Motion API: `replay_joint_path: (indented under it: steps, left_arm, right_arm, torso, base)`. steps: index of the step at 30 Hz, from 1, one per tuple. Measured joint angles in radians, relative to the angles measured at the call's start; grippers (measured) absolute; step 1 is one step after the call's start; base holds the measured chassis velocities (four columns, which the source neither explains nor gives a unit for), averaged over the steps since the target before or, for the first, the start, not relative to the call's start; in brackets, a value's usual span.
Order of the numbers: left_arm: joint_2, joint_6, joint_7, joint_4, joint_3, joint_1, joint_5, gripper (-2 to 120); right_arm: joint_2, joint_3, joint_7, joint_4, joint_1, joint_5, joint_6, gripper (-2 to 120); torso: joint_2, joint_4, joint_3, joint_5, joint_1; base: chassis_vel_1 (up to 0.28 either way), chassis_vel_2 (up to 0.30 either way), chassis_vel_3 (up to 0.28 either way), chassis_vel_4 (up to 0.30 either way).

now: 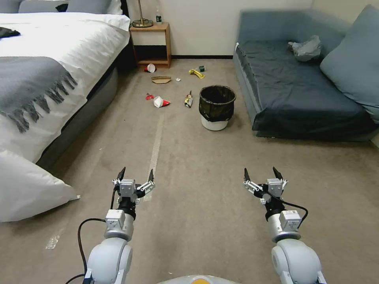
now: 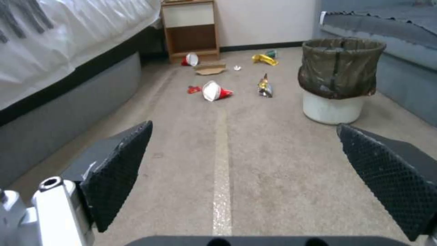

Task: Pick up the trash can from the floor.

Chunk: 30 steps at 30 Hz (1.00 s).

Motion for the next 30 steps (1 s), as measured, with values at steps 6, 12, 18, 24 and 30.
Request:
replay_joint_path:
  steps: [6,12,18,24,30]
  left_arm:
    - [0.000,0.000,0.000,0.000,0.000,0.000,0.000,100]
    - [0.000,0.000,0.000,0.000,0.000,0.000,0.000,100]
    - [0.000,0.000,0.000,0.000,0.000,0.000,0.000,100]
    - [0.000,0.000,0.000,0.000,0.000,0.000,0.000,100]
    - [0.000,0.000,0.000,0.000,0.000,0.000,0.000,100]
  right_arm:
    - [0.000,0.000,0.000,0.000,0.000,0.000,0.000,100]
    - [0.000,0.000,0.000,0.000,0.000,0.000,0.000,100]
    - [0.000,0.000,0.000,0.000,0.000,0.000,0.000,100]
    - [0.000,0.000,0.000,0.000,0.000,0.000,0.000,100]
    - [0.000,0.000,0.000,0.000,0.000,0.000,0.000,100]
  torso:
    - [0.000,0.0000,0.000,0.0000,0.000]
    - [0.000,0.0000,0.000,0.0000,0.000]
    - [0.000,0.0000,0.000,0.0000,0.000]
    - [0.000,0.0000,0.000,0.0000,0.000]
    - [0.000,0.0000,0.000,0.0000,0.000]
  base:
    - [0.000,0.000,0.000,0.000]
    - [0.000,0.000,0.000,0.000]
    - [0.000,0.000,0.000,0.000]
    - [0.000,0.000,0.000,0.000]
    - [0.000,0.000,0.000,0.000]
